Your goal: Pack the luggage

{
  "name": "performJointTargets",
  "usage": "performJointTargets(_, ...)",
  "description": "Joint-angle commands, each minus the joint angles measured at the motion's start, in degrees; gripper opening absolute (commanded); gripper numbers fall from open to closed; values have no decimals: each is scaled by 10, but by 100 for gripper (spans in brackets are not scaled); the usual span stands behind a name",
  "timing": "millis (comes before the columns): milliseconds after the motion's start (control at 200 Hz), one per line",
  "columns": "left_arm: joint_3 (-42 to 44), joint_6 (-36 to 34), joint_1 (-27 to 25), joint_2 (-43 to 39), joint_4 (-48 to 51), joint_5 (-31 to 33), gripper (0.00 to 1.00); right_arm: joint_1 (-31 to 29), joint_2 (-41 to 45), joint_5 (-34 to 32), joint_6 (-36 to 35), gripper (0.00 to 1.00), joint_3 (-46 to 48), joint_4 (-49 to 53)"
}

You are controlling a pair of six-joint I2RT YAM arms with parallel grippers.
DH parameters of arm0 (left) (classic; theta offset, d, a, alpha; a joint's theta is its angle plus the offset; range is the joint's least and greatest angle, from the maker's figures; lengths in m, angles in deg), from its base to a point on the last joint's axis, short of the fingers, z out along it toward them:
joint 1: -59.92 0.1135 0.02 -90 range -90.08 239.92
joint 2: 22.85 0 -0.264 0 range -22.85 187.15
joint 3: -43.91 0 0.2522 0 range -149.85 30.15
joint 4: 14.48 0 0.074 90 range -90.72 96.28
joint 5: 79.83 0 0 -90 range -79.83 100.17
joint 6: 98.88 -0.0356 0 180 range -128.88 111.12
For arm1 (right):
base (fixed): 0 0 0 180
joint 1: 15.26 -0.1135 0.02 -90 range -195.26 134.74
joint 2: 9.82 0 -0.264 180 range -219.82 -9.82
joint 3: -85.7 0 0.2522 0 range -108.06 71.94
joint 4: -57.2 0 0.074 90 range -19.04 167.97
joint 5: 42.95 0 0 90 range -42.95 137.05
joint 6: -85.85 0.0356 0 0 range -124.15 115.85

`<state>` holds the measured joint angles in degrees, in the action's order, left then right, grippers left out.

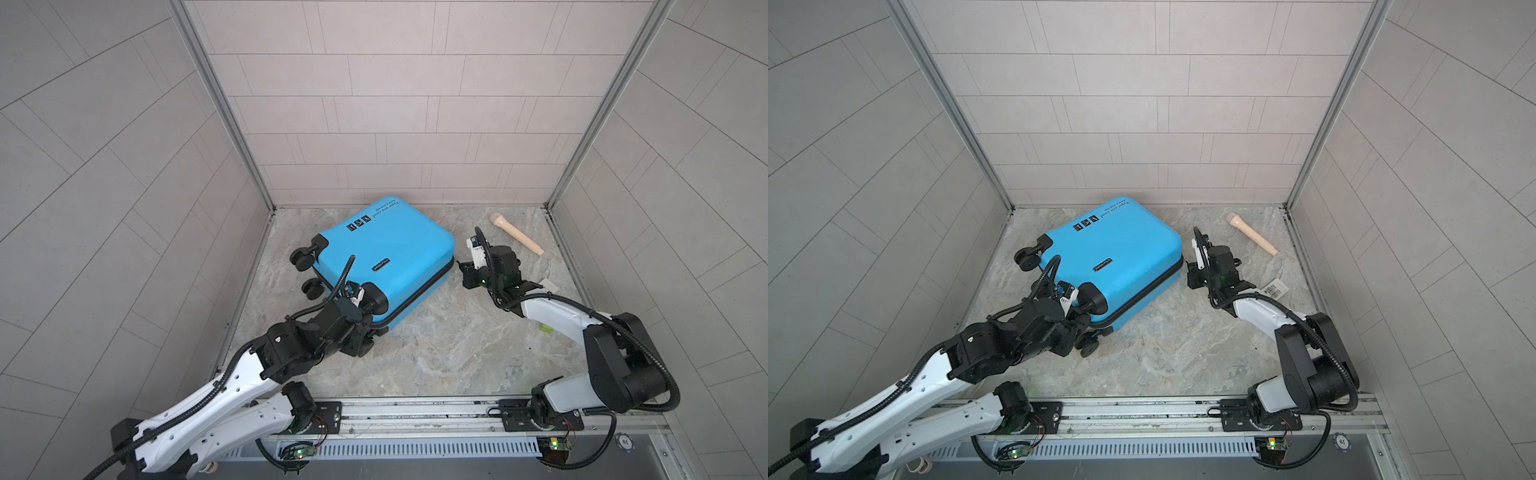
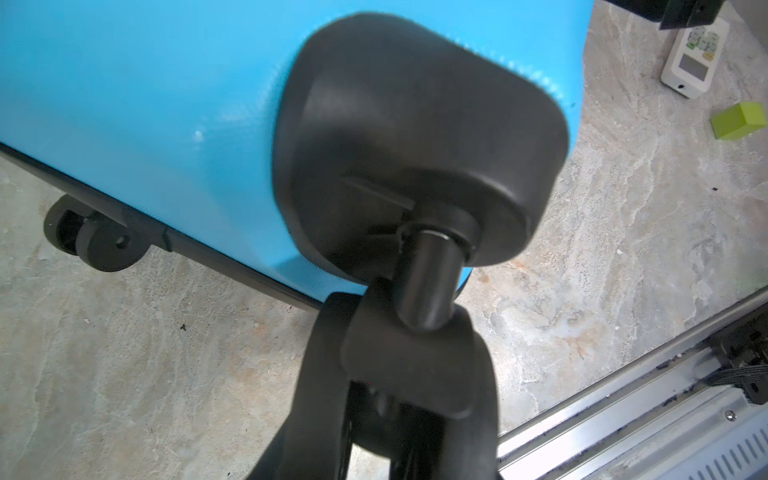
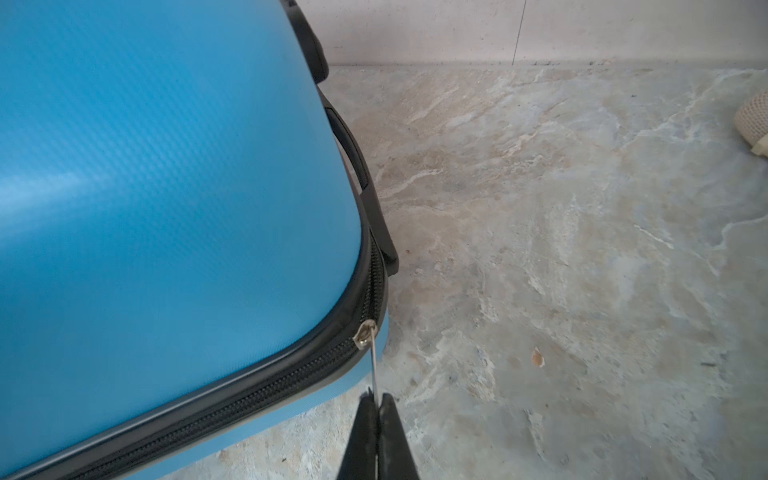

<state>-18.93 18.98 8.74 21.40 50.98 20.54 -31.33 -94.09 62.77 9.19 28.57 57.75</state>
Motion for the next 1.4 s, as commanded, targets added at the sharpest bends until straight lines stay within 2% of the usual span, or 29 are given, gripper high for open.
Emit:
performJointTargets(0, -15, 101, 32, -23, 32, 135, 0, 24, -35, -146, 22, 0, -27, -12)
performJointTargets(235, -12, 85, 32, -10, 53, 77, 0, 38, -157, -180, 127, 0, -131, -133)
performJointTargets(360, -5, 85, 32, -27, 65, 59, 0, 35, -239, -140, 137, 0, -251, -136)
performJointTargets(445, -1, 88, 33, -39, 67, 51, 0, 35, -286, -107, 139, 0, -325, -107)
performJointTargets(550, -3, 90, 33, -42, 70, 55, 0, 32, -326, -39, 108, 0, -404, -48)
performJointTargets(726, -11, 88, 38, -33, 72, 67, 0, 32, -324, 5, 96, 0, -390, -49)
performJointTargets(891, -48, 67, 39, -25, 71, 74, 0, 34, -296, 12, 90, 0, -346, -66)
performJointTargets(906, -52, 65, 39, -25, 72, 75, 2, 34, -293, 12, 90, 0, -341, -68)
performJointTargets(926, -59, 63, 40, -23, 74, 79, 11, 35, -288, 12, 90, 0, -335, -71)
performJointTargets(961, -70, 59, 41, -19, 77, 84, 38, 36, -279, 13, 89, 0, -327, -73)
performJointTargets(1001, -86, 55, 42, -13, 81, 88, 63, 36, -272, 17, 87, 0, -320, -70)
performJointTargets(1051, -106, 55, 42, -5, 84, 90, 80, 35, -261, 21, 82, 0, -314, -62)
performJointTargets(1101, -126, 53, 42, -1, 81, 83, 87, 36, -252, 20, 79, 0, -310, -50)
performJointTargets(1161, -153, 50, 42, 17, 74, 78, 89, 36, -244, 18, 77, 1, -312, -20)
performJointTargets(1226, -188, 47, 43, 29, 68, 84, 90, 37, -232, 6, 76, 23, -306, 1)
performJointTargets(1261, -207, 41, 46, 39, 63, 86, 90, 37, -223, -1, 75, 32, -299, 8)
performJointTargets(1336, -256, 20, 60, 71, 57, 95, 90, 38, -200, -12, 76, 43, -273, 7)
performJointTargets(1391, -297, 2, 91, 108, 63, 90, 90, 39, -183, -17, 82, 49, -255, 2)
